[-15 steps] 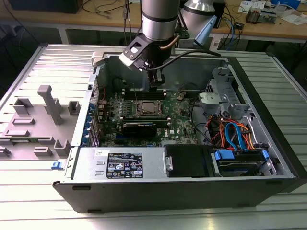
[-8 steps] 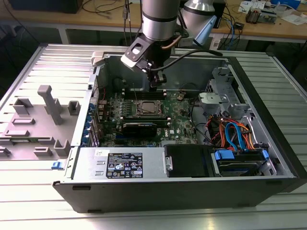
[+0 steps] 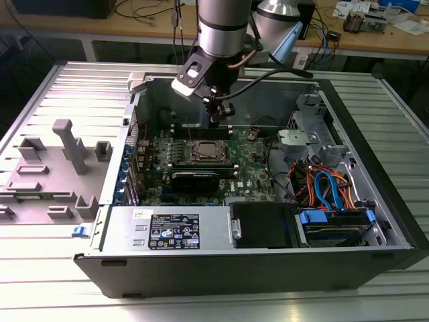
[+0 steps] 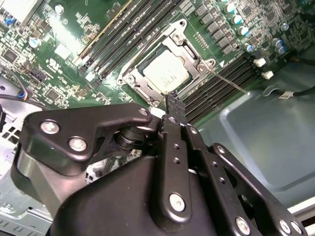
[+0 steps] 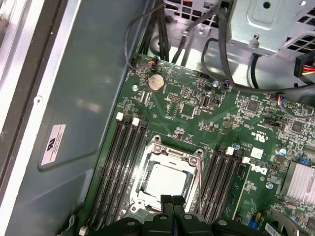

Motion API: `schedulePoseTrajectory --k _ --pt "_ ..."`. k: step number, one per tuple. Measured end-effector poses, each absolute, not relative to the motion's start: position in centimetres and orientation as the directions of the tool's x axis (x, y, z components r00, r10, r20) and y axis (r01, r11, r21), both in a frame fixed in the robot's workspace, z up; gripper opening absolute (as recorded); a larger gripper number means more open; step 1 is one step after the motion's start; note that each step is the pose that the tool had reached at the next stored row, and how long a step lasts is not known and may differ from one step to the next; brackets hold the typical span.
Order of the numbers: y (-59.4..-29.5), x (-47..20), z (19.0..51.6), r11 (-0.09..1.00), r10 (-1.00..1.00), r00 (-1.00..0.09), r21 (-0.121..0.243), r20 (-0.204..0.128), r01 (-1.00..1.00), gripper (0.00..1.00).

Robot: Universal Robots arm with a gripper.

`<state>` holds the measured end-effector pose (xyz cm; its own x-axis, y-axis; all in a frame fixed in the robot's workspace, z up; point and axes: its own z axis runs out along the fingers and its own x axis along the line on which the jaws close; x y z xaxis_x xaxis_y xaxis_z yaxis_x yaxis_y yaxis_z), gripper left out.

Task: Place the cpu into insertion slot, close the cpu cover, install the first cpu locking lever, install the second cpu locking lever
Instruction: 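Install the first cpu locking lever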

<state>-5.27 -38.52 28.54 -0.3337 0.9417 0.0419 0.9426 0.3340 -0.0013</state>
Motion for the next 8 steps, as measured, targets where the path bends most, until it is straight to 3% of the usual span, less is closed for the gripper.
schedulePoseTrajectory --k 8 --pt "-38.52 -5.27 28.54 0.426 0.904 -0.425 -0.001 0.042 0.905 0.11"
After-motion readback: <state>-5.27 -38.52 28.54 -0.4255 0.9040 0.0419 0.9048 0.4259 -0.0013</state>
